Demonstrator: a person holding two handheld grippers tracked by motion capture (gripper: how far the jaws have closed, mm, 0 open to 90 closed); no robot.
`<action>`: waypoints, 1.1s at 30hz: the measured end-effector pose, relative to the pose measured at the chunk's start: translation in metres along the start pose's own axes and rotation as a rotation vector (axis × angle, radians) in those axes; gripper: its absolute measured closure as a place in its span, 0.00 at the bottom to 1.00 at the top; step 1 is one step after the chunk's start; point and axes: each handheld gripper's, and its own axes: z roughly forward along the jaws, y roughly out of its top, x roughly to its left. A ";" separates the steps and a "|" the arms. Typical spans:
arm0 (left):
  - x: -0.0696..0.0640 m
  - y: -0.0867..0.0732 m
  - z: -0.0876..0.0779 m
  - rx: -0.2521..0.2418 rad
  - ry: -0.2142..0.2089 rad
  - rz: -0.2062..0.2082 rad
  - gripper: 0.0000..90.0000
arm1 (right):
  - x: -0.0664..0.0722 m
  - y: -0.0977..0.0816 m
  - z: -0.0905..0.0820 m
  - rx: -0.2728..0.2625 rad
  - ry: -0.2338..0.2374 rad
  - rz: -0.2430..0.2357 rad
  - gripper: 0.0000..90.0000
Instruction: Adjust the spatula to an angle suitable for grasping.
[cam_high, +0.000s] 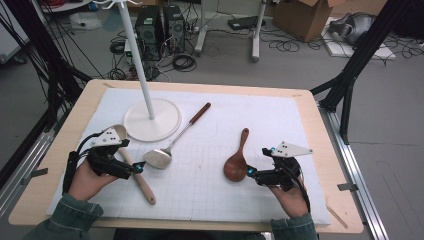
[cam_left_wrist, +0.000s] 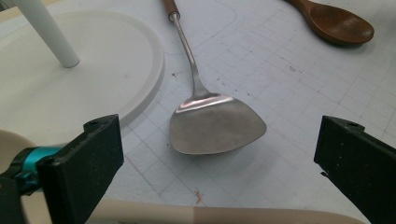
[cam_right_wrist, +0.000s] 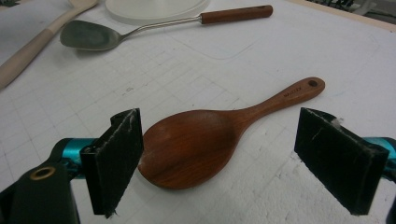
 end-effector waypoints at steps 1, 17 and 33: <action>0.000 0.000 0.000 -0.003 0.000 -0.001 0.02 | 0.000 0.000 0.000 0.001 -0.001 0.000 0.16; -0.003 0.003 0.002 0.003 -0.010 0.006 0.02 | 0.001 -0.001 0.002 0.010 0.002 -0.007 0.16; -0.009 0.017 0.009 -0.001 -0.034 0.036 0.05 | 0.004 0.002 0.004 0.018 0.006 -0.014 0.16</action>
